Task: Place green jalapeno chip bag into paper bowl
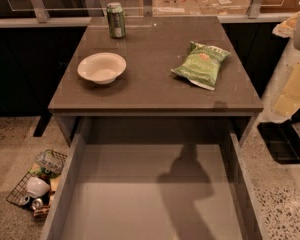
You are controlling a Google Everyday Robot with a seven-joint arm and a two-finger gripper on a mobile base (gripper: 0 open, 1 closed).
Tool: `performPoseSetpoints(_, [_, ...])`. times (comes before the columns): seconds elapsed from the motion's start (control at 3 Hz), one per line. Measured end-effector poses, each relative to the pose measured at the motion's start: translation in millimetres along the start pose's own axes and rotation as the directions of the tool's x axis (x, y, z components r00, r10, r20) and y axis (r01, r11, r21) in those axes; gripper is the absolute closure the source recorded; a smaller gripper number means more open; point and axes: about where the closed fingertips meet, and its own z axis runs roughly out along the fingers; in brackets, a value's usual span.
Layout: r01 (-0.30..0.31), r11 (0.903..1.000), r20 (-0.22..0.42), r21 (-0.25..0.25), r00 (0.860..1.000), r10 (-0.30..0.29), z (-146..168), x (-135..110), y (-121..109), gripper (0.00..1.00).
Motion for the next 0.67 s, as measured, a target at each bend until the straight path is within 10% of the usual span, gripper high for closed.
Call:
performPoseSetpoints(0.33, [-0.092, 0.9946, 0.056, 0.048, 0.994, 0.089, 14.2, 24.3, -43.7, 0.0])
performPoseSetpoints(0.67, [-0.204, 0.9693, 0.155, 0.137, 0.971, 0.183, 29.2, 47.9, -108.7, 0.0])
